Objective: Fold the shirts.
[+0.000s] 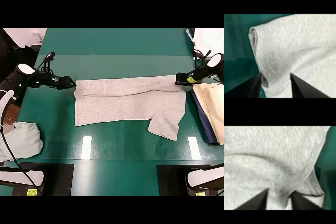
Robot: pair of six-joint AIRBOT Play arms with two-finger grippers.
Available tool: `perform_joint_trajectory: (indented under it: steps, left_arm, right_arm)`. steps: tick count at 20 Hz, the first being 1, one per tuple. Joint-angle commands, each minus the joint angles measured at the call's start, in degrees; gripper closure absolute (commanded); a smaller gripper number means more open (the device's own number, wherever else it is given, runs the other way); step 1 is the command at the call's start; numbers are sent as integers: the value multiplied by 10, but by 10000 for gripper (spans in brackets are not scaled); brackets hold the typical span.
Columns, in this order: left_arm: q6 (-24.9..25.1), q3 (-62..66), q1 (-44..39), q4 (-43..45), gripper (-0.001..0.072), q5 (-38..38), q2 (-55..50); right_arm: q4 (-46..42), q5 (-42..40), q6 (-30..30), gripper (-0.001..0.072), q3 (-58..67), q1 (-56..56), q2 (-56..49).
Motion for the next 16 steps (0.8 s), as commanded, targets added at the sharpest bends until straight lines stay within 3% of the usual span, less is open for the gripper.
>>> perform_joint_trajectory:
  steps: [1,4,7,10,16]
  left_arm:
    - [-46,-3,-3,50,283,-47,3]
    - [-50,-3,10,90,282,-153,8]
    - [-49,-53,31,87,282,-215,26]
    - [-42,-162,38,70,282,-188,87]
    - [-6,-317,38,-35,282,-136,160]
  right_arm:
    - [0,40,6,322,-5,-13,29]
    - [20,141,-33,322,-6,-50,80]
    - [133,238,-81,324,-6,-98,122]
    - [185,249,-91,328,-6,-121,159]
    - [191,239,-92,330,-6,-105,197]
